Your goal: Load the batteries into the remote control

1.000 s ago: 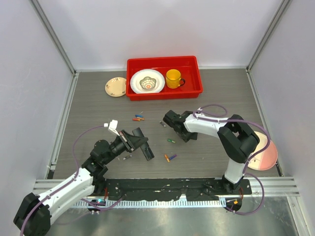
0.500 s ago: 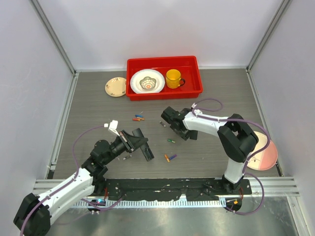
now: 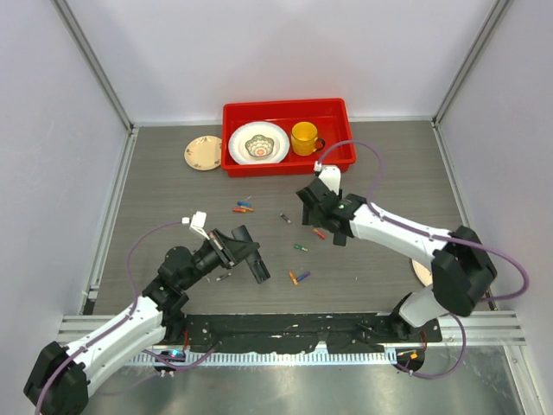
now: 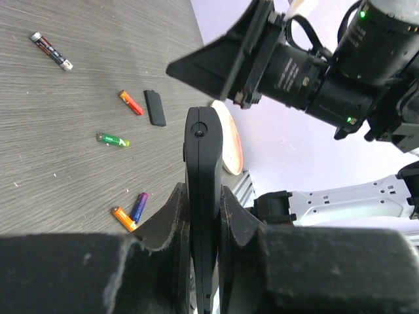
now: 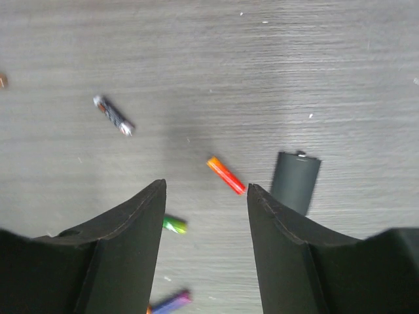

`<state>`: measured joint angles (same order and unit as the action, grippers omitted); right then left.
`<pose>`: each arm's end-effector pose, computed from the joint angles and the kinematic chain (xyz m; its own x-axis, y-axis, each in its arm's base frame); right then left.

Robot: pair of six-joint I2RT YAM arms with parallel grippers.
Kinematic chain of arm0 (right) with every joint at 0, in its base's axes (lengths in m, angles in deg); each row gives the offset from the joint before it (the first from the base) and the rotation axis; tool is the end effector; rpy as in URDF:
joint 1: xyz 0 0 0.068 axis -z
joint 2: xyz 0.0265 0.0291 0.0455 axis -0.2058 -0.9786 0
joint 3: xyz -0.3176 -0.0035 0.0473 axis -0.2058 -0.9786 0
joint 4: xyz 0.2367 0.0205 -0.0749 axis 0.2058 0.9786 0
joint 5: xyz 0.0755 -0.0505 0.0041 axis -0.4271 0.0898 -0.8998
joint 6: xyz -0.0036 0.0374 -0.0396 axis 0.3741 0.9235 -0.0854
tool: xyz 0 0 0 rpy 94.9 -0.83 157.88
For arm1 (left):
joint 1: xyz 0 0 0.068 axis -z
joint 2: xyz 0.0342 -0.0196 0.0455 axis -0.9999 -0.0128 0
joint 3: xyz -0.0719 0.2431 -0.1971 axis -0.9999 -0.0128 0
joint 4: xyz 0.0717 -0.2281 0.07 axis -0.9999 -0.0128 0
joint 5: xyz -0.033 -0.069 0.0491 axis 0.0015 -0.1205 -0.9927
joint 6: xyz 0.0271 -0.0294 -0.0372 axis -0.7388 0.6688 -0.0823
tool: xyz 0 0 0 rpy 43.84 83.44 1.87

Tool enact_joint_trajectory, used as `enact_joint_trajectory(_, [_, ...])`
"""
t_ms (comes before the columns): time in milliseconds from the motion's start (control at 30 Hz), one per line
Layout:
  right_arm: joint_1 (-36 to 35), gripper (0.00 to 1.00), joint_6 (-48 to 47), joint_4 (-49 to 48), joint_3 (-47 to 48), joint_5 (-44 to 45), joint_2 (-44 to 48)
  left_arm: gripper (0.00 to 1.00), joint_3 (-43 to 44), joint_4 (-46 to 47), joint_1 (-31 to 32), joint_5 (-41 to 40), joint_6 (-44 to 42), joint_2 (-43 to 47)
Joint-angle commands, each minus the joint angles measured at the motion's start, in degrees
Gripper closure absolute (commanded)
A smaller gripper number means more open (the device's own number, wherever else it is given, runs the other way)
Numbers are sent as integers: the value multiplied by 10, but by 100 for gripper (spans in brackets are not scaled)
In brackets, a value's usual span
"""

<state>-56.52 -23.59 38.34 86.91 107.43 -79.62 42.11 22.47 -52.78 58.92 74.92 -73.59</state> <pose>0.2283 0.2008 0.2927 -0.7309 0.0998 -0.6751 0.0771 0.9950 0.0637 0.0788 -0.0677 0.2280 -0.6925 -0.5931 -0.4107 0.2864 0.2965 -0.9111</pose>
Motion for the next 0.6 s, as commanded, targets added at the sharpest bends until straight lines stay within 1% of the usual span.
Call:
enact_joint_trajectory(0, [27, 46, -273, -80, -61, -79, 45, 100, 0, 18, 1, -1, -9, 10])
enact_joint_trajectory(67, [44, 48, -307, -82, -72, -122, 39, 100, 1, 24, 1, 2, -10, 7])
enact_joint_trajectory(133, [47, 50, -320, -91, -82, -143, 37, 100, 4, 27, 1, 7, -14, -1])
enact_joint_trajectory(333, [48, 49, -354, -131, -94, -200, 23, 100, 6, 36, 1, 20, -16, -21])
enact_joint_trajectory(433, [48, 50, -358, -136, -88, -215, 6, 100, 4, 39, 1, 17, -16, -22])
enact_joint_trajectory(567, [48, 53, -359, -130, -78, -197, -27, 100, 6, 42, 1, 16, -18, -30])
